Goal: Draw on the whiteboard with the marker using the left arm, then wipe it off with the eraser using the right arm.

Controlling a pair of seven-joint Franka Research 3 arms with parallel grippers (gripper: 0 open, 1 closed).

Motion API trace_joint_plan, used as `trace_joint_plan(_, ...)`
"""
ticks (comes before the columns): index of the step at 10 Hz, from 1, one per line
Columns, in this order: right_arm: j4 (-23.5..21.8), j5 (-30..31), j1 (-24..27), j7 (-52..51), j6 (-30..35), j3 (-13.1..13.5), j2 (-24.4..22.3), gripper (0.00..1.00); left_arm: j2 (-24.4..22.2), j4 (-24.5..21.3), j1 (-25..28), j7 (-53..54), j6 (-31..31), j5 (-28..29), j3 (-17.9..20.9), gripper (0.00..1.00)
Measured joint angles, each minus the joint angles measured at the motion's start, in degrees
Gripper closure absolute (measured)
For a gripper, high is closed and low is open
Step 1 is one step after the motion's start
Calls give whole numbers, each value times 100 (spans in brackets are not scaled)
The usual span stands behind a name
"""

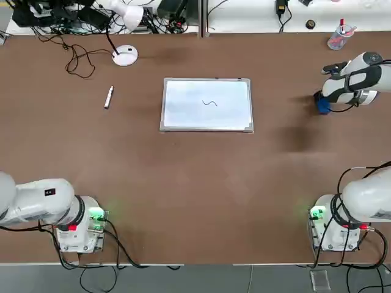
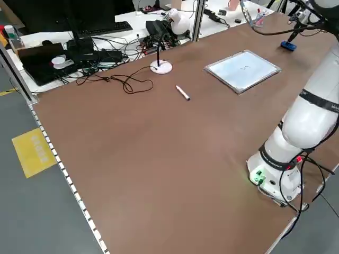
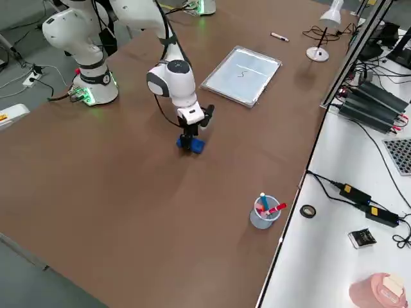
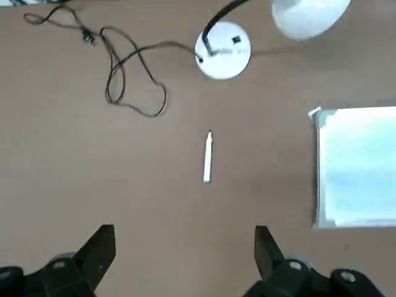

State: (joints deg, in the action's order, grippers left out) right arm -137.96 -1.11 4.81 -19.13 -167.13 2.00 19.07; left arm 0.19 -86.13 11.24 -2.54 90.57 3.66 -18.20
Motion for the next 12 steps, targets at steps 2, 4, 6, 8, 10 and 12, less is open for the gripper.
trace_joint_plan(2, 0, 0, 1, 0, -16, 1, 20, 0, -117, -68, -128, 2, -183, 0, 75, 0)
trace_joint_plan(4, -1, 0, 1, -2, -28, 1, 34, 0, -184, -173, -194, 2, -198, 0, 81, 0)
trace_joint_plan(6, 0, 0, 1, -3, -35, 2, 50, 0, -208, -231, -221, 2, -199, 0, 84, 0)
trace_joint_plan(8, 0, 0, 4, -5, -45, 4, 62, 0, -222, -267, -221, 2, -203, 0, 90, 0)
trace_joint_plan(10, -1, 0, 5, -10, -65, 5, 65, 3, -239, -275, -217, 2, -205, 0, 109, 0)
trace_joint_plan(12, 0, 0, 5, -15, -101, 6, 70, 9, -248, -275, -214, 2, -206, 0, 120, 0)
